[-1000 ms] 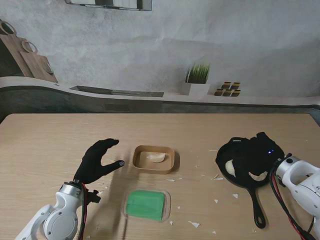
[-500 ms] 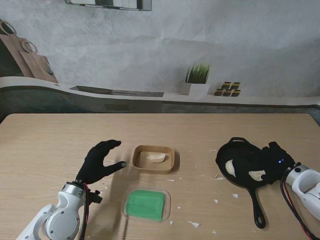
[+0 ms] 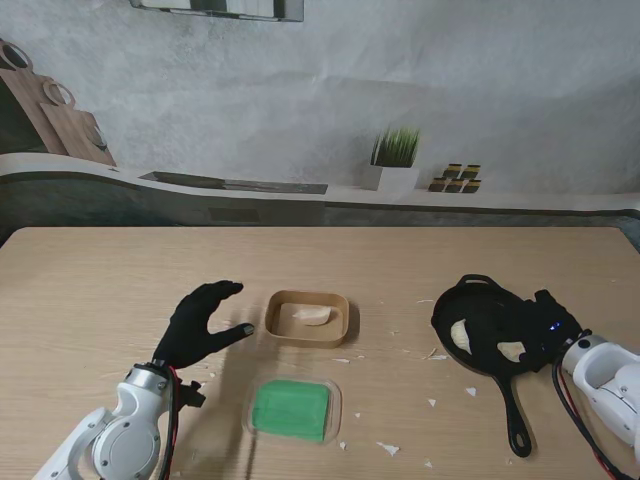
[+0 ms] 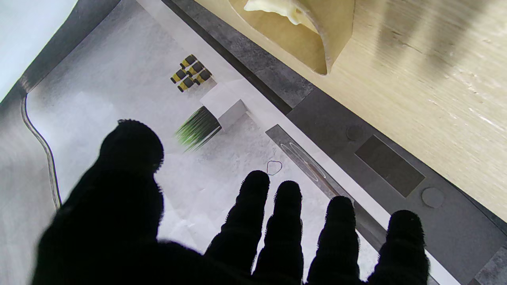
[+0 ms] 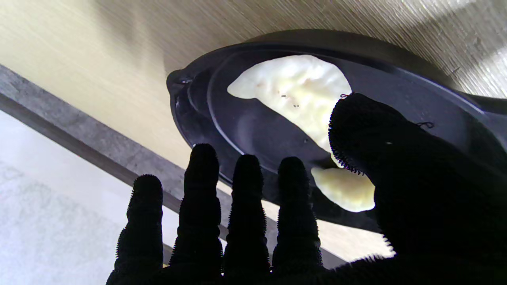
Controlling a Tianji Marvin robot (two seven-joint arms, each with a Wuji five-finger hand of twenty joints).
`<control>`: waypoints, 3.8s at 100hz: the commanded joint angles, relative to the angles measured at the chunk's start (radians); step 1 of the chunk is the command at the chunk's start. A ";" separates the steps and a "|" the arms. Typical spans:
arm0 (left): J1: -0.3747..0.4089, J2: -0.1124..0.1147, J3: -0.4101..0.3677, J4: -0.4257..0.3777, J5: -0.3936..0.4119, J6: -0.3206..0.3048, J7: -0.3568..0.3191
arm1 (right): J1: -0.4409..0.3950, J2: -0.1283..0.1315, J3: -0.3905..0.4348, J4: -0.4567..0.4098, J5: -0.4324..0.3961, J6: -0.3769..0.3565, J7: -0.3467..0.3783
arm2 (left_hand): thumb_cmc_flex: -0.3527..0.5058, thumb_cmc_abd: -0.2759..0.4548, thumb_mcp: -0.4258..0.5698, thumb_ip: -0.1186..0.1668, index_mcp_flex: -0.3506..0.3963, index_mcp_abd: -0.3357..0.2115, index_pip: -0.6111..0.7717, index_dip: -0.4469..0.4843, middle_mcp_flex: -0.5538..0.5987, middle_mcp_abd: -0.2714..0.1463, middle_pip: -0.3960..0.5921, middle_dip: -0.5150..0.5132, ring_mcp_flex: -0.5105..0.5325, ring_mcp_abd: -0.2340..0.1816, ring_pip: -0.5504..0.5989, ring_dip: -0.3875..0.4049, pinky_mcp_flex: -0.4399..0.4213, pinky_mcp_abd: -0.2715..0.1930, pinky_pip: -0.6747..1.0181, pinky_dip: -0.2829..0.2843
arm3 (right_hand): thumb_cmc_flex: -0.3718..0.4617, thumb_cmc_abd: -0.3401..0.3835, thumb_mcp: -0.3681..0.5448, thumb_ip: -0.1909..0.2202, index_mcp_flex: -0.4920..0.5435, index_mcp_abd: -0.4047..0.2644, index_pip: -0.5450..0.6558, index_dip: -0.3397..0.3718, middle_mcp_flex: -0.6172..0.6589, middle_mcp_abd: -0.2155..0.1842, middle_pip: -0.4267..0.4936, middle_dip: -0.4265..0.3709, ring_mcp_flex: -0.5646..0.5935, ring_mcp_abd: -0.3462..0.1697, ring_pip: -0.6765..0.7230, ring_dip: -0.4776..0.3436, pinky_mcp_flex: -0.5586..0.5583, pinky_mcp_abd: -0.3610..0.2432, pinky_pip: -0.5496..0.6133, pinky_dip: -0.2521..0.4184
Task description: Load dumplings into a food container
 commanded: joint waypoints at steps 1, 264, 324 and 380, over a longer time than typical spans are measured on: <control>0.002 -0.001 0.003 -0.005 0.001 0.004 -0.016 | -0.002 -0.005 -0.011 0.012 -0.005 0.010 0.012 | 0.019 0.022 -0.008 0.029 0.000 0.003 -0.012 0.011 -0.003 0.020 0.003 0.009 0.019 -0.018 0.004 0.012 -0.012 -0.031 -0.043 0.000 | 0.006 -0.036 0.033 0.017 0.007 -0.014 0.010 0.020 0.011 -0.018 0.035 0.009 0.014 -0.015 0.012 0.009 -0.004 -0.003 -0.008 0.016; -0.007 0.003 0.009 0.003 0.028 0.023 -0.022 | 0.111 -0.007 -0.148 0.202 0.107 0.082 -0.093 | 0.022 0.011 -0.004 0.030 0.002 0.003 -0.014 0.013 0.004 0.019 0.003 0.011 0.029 -0.016 0.002 0.014 -0.035 -0.032 -0.050 -0.002 | 0.134 -0.110 0.205 0.030 -0.118 -0.277 -0.117 -0.023 -0.201 -0.059 0.037 -0.006 -0.103 0.006 0.122 0.066 -0.028 -0.023 0.186 0.002; -0.009 0.005 0.005 0.009 0.040 0.010 -0.022 | 0.071 -0.007 -0.106 0.123 0.121 -0.038 0.005 | 0.019 0.003 0.004 0.030 0.002 0.000 -0.009 0.015 0.004 0.019 0.003 0.011 0.031 -0.019 0.001 0.014 -0.038 -0.033 -0.051 -0.003 | 0.160 -0.143 0.251 0.032 0.283 -0.233 0.045 0.176 0.129 -0.126 0.067 0.014 0.011 0.002 0.130 0.061 0.013 -0.016 0.167 0.051; -0.012 0.006 0.007 0.013 0.044 0.006 -0.022 | 0.098 0.009 -0.174 0.197 0.065 0.005 -0.056 | 0.016 0.001 0.009 0.029 0.003 -0.008 -0.007 0.017 0.005 0.019 0.003 0.012 0.031 -0.018 0.001 0.014 -0.040 -0.032 -0.055 -0.007 | 0.109 -0.209 0.214 -0.001 0.363 -0.209 0.107 0.181 0.347 -0.079 0.145 0.062 0.197 0.013 0.214 0.093 0.090 0.024 0.250 0.043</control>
